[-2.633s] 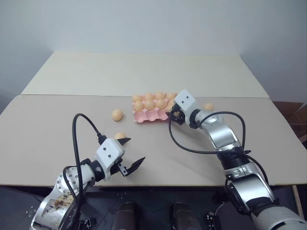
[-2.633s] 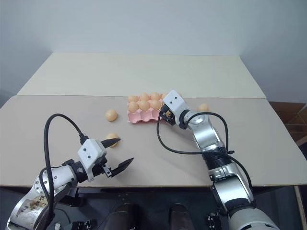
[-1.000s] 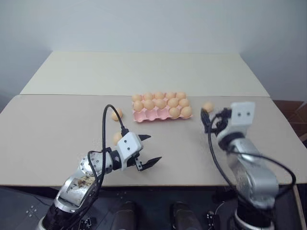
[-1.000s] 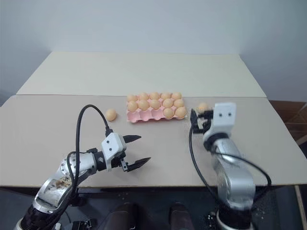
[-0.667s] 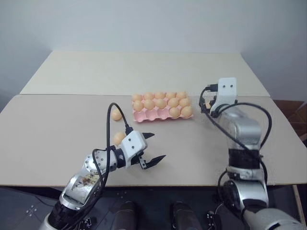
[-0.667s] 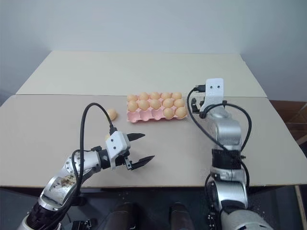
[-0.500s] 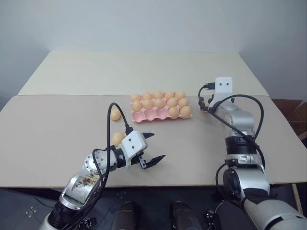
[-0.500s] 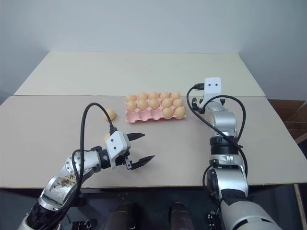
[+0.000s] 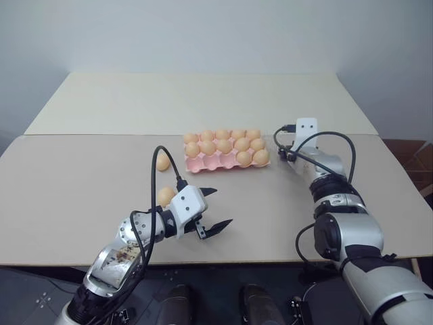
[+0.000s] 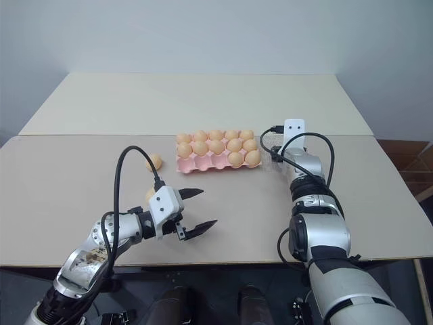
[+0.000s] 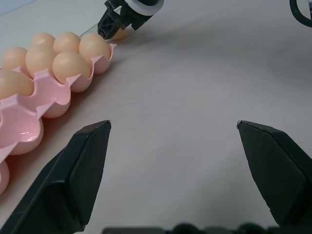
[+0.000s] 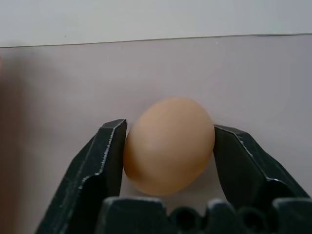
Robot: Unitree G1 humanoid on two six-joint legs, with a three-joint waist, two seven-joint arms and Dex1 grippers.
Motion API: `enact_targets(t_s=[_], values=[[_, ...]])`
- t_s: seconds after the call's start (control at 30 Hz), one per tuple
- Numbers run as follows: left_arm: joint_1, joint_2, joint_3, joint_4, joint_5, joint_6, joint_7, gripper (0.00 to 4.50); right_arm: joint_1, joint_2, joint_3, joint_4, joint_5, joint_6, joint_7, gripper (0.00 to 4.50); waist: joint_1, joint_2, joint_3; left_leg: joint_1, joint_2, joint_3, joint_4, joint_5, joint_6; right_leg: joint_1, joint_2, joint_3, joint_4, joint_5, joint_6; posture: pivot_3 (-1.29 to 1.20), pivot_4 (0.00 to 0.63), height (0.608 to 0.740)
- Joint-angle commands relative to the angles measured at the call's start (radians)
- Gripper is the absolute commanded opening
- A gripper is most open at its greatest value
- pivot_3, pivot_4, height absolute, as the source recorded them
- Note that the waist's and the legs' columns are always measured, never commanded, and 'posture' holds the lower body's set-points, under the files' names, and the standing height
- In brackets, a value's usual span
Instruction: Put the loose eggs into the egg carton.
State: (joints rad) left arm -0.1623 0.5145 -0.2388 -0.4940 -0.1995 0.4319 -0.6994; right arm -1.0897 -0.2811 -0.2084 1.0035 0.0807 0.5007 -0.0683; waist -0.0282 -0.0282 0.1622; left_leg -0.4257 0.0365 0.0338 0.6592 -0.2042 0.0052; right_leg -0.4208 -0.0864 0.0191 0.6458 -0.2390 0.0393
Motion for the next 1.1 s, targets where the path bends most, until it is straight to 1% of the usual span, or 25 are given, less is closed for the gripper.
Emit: enact_targets(t_s=[0.03, 0.13, 0.27, 0.33, 0.4, 0.5, 0.57, 0.63, 0.77, 0.93, 1.1], values=[[-0.008, 0.0, 0.013, -0.011, 0.003, -0.03, 0.0, 4.5, -0.03, -0.017, 0.001, 0.001, -0.003, -0.053, 0.01, 2.12, 0.0, 0.0, 0.0, 0.0, 0.0, 0.0, 0.0, 0.0, 0.0, 0.0, 0.0, 0.0, 0.0, 0.0, 0.0, 0.0, 0.15, 0.74], [0.001, 0.002, 0.017, -0.013, 0.006, -0.033, 0.006, 4.5, -0.01, -0.017, 0.016, -0.056, -0.005, -0.048, 0.038, 1.99, -0.001, 0.0, 0.0, 0.0, 0.0, 0.0, 0.0, 0.0, 0.0, 0.0, 0.0, 0.0, 0.0, 0.0, 0.0, 0.0, 0.15, 0.74], [0.052, 0.006, 0.057, -0.049, -0.003, -0.01, 0.035, 4.5, 0.171, -0.029, 0.117, -0.522, -0.013, 0.069, 0.159, 1.98, -0.001, 0.001, 0.001, -0.001, 0.0, -0.001, 0.0, 0.0, 0.0, -0.001, 0.0, 0.0, 0.0, 0.0, 0.0, 0.0, 0.15, 0.74], [0.098, 0.015, 0.093, -0.08, -0.006, 0.01, 0.057, 4.5, 0.303, -0.027, 0.14, -0.885, 0.045, 0.23, 0.195, 1.97, 0.002, 0.002, 0.001, -0.003, 0.001, -0.001, 0.0, 0.0, 0.0, -0.002, 0.0, 0.0, 0.0, 0.0, 0.0, 0.0, 0.15, 0.74], [0.129, 0.022, 0.115, -0.101, -0.003, 0.021, 0.072, 4.5, 0.386, -0.022, 0.156, -1.113, 0.078, 0.341, 0.211, 1.97, 0.003, 0.002, 0.001, -0.004, 0.001, -0.002, 0.0, 0.0, 0.0, -0.004, 0.0, -0.001, 0.001, 0.0, 0.0, 0.0, 0.15, 0.74], [0.166, 0.035, 0.152, -0.138, 0.004, 0.053, 0.102, 4.5, 0.466, 0.028, 0.181, -1.359, 0.137, 0.493, 0.205, 1.97, 0.003, 0.002, 0.001, -0.002, 0.001, -0.002, 0.0, 0.0, 0.0, -0.003, 0.0, -0.001, 0.002, 0.0, 0.0, 0.0, 0.15, 0.74], [0.187, 0.041, 0.182, -0.16, -0.003, 0.075, 0.117, 4.5, 0.498, 0.069, 0.222, -1.449, 0.149, 0.552, 0.191, 1.97, 0.003, 0.002, 0.001, 0.001, 0.002, -0.002, 0.0, 0.0, 0.0, 0.0, 0.0, -0.001, 0.002, 0.0, 0.0, 0.0, 0.15, 0.74], [0.197, 0.044, 0.204, -0.172, -0.011, 0.091, 0.126, 4.5, 0.51, 0.124, 0.26, -1.449, 0.135, 0.557, 0.16, 1.97, 0.003, 0.002, 0.001, 0.002, 0.003, -0.002, 0.0, 0.0, 0.0, 0.0, 0.001, -0.001, 0.001, 0.0, -0.001, 0.0, 0.15, 0.74], [0.192, 0.041, 0.212, -0.18, 0.003, 0.103, 0.151, 4.5, 0.491, 0.2, 0.345, -1.357, 0.092, 0.496, 0.134, 1.96, 0.007, 0.002, 0.001, 0.001, 0.005, -0.001, 0.0, 0.0, 0.0, -0.001, 0.004, -0.001, 0.001, 0.001, -0.002, 0.0, 0.15, 0.74], [0.194, 0.034, 0.219, -0.191, -0.009, 0.12, 0.167, 4.5, 0.445, 0.217, 0.407, -1.239, 0.048, 0.408, 0.155, 1.96, 0.009, 0.002, 0.001, 0.0, 0.005, 0.0, 0.0, 0.0, 0.0, -0.002, 0.004, -0.001, 0.0, 0.001, -0.002, 0.0, 0.15, 0.74], [0.2, 0.031, 0.218, -0.197, -0.007, 0.122, 0.179, 4.5, 0.383, 0.227, 0.413, -1.09, 0.004, 0.313, 0.155, 1.95, 0.009, 0.002, 0.001, 0.0, 0.008, 0.0, 0.0, 0.0, 0.0, -0.001, 0.007, -0.001, -0.001, 0.002, -0.004, 0.0, 0.15, 0.74]])
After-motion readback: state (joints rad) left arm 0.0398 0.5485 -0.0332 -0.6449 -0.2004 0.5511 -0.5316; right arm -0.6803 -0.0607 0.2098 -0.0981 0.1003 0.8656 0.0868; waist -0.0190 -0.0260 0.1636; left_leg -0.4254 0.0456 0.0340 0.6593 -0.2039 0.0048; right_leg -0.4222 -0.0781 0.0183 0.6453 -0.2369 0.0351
